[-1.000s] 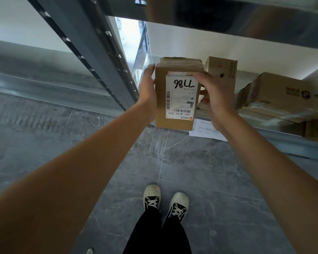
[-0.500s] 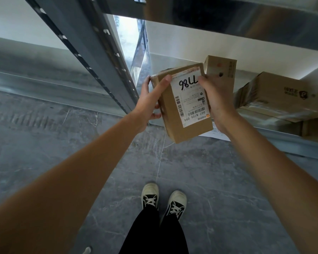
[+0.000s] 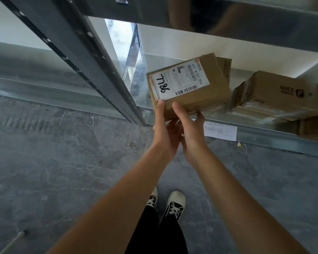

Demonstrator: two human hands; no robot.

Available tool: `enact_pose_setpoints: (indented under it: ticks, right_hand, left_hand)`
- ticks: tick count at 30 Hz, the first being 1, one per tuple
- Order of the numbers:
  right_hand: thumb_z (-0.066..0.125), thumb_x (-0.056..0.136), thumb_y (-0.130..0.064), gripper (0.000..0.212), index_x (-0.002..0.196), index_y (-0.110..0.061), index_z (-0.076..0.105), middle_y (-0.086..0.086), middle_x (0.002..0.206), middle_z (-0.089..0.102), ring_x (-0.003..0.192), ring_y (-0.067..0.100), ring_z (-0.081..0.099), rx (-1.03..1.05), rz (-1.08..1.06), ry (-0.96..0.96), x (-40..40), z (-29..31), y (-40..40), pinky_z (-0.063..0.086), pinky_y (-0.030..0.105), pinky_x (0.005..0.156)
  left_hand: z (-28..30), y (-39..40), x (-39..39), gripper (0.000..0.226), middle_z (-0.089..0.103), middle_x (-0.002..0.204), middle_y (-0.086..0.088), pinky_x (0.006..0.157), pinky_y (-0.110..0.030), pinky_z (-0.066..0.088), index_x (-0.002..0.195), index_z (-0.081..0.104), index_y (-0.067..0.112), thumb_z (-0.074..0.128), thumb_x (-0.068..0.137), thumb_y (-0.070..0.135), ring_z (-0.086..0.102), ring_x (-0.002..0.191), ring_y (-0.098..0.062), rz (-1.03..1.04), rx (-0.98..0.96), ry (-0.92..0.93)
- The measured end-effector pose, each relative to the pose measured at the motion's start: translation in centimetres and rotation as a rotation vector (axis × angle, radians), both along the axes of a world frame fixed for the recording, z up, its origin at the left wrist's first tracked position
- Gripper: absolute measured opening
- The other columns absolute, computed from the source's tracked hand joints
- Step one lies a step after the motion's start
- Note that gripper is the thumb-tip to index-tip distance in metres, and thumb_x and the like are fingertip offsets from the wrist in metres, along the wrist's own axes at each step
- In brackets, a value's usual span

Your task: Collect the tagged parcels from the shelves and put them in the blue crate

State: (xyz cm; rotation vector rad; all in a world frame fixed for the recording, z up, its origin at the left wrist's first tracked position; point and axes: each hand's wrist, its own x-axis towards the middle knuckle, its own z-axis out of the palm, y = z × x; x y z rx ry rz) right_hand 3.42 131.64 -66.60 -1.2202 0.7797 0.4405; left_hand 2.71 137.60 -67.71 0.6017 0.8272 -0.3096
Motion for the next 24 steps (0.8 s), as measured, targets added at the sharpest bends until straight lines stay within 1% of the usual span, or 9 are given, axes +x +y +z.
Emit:
enact_pose_setpoints:
  ticks: [5, 9, 12, 15, 17, 19, 20, 22, 24]
  right_hand:
    - [0.072, 0.08, -0.032, 0.053, 0.127, -0.023, 0.051, 0.002, 0.114, 0.068, 0.1, 0.016, 0.067, -0.075, 0.166, -0.104, 3.9, -1.3, 0.4, 0.052, 0.028, 0.071]
    - [0.062, 0.077, -0.038, 0.028, 0.099, -0.021, 0.067, 0.006, 0.096, 0.072, 0.086, 0.023, 0.065, -0.105, 0.338, -0.057, 6.8, -3.1, 1.0, 0.048, 0.036, 0.073]
    - [0.057, 0.091, -0.03, 0.016, 0.101, -0.022, 0.066, 0.006, 0.097, 0.07, 0.085, 0.019, 0.063, -0.15, 0.429, -0.077, 8.6, -4.7, 1.0, 0.048, 0.028, 0.071]
    - [0.051, 0.097, -0.024, 0.021, 0.111, -0.018, 0.066, 0.008, 0.112, 0.07, 0.102, 0.022, 0.066, -0.215, 0.511, -0.088, 9.5, -6.0, 0.9, 0.054, 0.038, 0.091]
    - [0.051, 0.096, -0.023, 0.02, 0.105, -0.013, 0.066, 0.01, 0.108, 0.07, 0.099, 0.023, 0.067, -0.292, 0.549, -0.103, 9.4, -6.1, 0.8, 0.053, 0.043, 0.093]
    - [0.052, 0.096, -0.02, 0.02, 0.11, -0.012, 0.064, 0.007, 0.111, 0.067, 0.098, 0.018, 0.064, -0.366, 0.544, -0.169, 8.7, -5.4, -0.2, 0.052, 0.035, 0.089]
    - [0.052, 0.097, -0.019, 0.026, 0.121, -0.011, 0.06, 0.005, 0.12, 0.064, 0.104, 0.014, 0.061, -0.4, 0.507, -0.229, 8.2, -4.9, -1.0, 0.049, 0.029, 0.091]
    - [0.051, 0.099, -0.016, 0.033, 0.131, -0.008, 0.054, 0.001, 0.126, 0.06, 0.108, 0.005, 0.057, -0.491, 0.34, -0.427, 7.1, -3.4, -3.2, 0.046, 0.014, 0.093]
    - [0.05, 0.097, -0.012, 0.03, 0.125, -0.002, 0.056, 0.005, 0.12, 0.062, 0.105, 0.007, 0.058, -0.671, 0.11, -0.606, 6.9, -2.6, -5.9, 0.048, 0.015, 0.093]
  left_hand:
    - [-1.9, 0.7, 0.2, 0.052, 0.062, 0.107, -0.005, 0.09, -0.032, 0.049, 0.112, 0.067, 0.015, 0.061, 0.081, 0.057, 0.057, 0.098, -0.017, -0.026, 0.059, 0.068]
    - [-3.4, 0.7, 1.7, 0.038, 0.059, 0.094, 0.001, 0.081, -0.029, 0.045, 0.094, 0.066, 0.02, 0.059, 0.084, 0.056, 0.054, 0.093, -0.014, -0.152, 0.151, 0.172]
    - [-4.3, 0.9, 3.6, 0.051, 0.056, 0.1, -0.001, 0.078, -0.029, 0.043, 0.108, 0.065, 0.019, 0.063, 0.079, 0.061, 0.053, 0.09, -0.014, -0.16, 0.215, 0.269]
    - [-5.3, 1.1, 5.2, 0.061, 0.054, 0.09, -0.001, 0.071, -0.026, 0.041, 0.11, 0.067, 0.017, 0.059, 0.077, 0.068, 0.049, 0.082, -0.015, -0.226, 0.265, 0.273]
    - [-5.7, 1.5, 5.9, 0.059, 0.057, 0.086, 0.0, 0.069, -0.025, 0.04, 0.112, 0.066, 0.017, 0.056, 0.081, 0.066, 0.051, 0.082, -0.016, -0.27, 0.293, 0.261]
    - [-6.2, 2.3, 6.3, 0.062, 0.061, 0.09, -0.002, 0.063, -0.025, 0.039, 0.119, 0.064, 0.014, 0.056, 0.082, 0.064, 0.054, 0.078, -0.017, -0.311, 0.344, 0.254]
    - [-6.4, 2.9, 6.4, 0.066, 0.062, 0.095, -0.003, 0.061, -0.026, 0.039, 0.12, 0.062, 0.012, 0.058, 0.081, 0.065, 0.055, 0.077, -0.017, -0.342, 0.392, 0.253]
    - [-6.5, 3.9, 6.5, 0.073, 0.061, 0.103, -0.006, 0.062, -0.026, 0.041, 0.121, 0.06, 0.01, 0.06, 0.076, 0.068, 0.056, 0.079, -0.019, -0.407, 0.468, 0.254]
    - [-6.2, 4.1, 6.0, 0.08, 0.059, 0.102, -0.006, 0.067, -0.03, 0.045, 0.118, 0.057, 0.009, 0.059, 0.071, 0.073, 0.057, 0.084, -0.021, -0.436, 0.479, 0.286]
